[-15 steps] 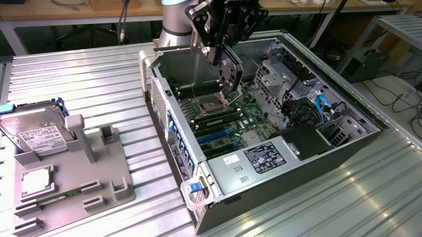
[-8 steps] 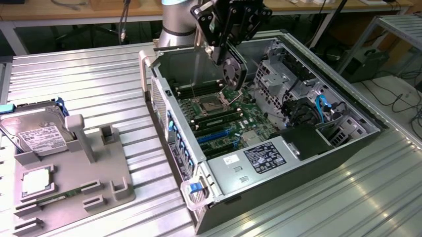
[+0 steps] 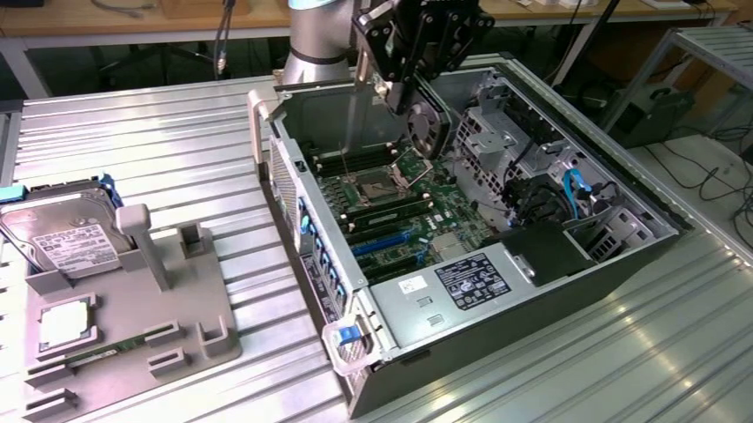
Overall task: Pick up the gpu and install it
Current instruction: 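Pick up the gpu and move the gpu toward the slot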
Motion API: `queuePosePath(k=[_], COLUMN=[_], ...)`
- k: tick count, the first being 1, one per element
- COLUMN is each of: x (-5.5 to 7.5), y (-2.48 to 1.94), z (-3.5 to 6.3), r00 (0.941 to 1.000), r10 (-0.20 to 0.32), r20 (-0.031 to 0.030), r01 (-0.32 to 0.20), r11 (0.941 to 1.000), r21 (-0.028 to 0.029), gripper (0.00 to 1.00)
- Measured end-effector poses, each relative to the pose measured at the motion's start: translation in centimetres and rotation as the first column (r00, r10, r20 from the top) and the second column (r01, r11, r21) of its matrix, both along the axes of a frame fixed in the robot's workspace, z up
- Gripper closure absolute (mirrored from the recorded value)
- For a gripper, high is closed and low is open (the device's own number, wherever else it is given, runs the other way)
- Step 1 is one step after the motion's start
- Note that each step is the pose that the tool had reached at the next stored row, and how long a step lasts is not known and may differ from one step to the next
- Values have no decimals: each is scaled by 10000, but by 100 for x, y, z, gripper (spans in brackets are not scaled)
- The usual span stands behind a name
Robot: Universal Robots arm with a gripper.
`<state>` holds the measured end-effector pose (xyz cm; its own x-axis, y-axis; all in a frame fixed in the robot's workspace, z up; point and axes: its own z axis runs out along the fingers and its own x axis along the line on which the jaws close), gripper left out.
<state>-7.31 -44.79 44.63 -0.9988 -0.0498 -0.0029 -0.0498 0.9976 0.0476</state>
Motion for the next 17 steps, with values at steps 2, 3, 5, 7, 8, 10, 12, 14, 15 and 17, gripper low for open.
queuePosePath(k=[2, 3, 5, 7, 8, 10, 12, 14, 15, 17], x=[17, 26, 43, 68, 81, 110, 128, 154, 165, 187], y=[0, 0, 0, 0, 0, 0, 0, 0, 0, 0], z=[0, 0, 0, 0, -1, -1, -1, -1, -1, -1], r00=[10000, 10000, 10000, 10000, 10000, 10000, 10000, 10000, 10000, 10000], r10=[0, 0, 0, -1, 0, 1, 1, 0, 0, 0], r20=[0, -1, 0, 0, 0, -1, -1, -1, -1, 0], r01=[0, 0, 0, 1, 0, -1, -1, 0, 0, 0], r11=[10000, 10000, 10000, 10000, 10000, 10000, 10000, 10000, 10000, 10000], r21=[0, -1, 0, 0, 0, -1, -1, 0, -1, 0], gripper=[73, 73, 73, 73, 73, 73, 73, 73, 73, 73])
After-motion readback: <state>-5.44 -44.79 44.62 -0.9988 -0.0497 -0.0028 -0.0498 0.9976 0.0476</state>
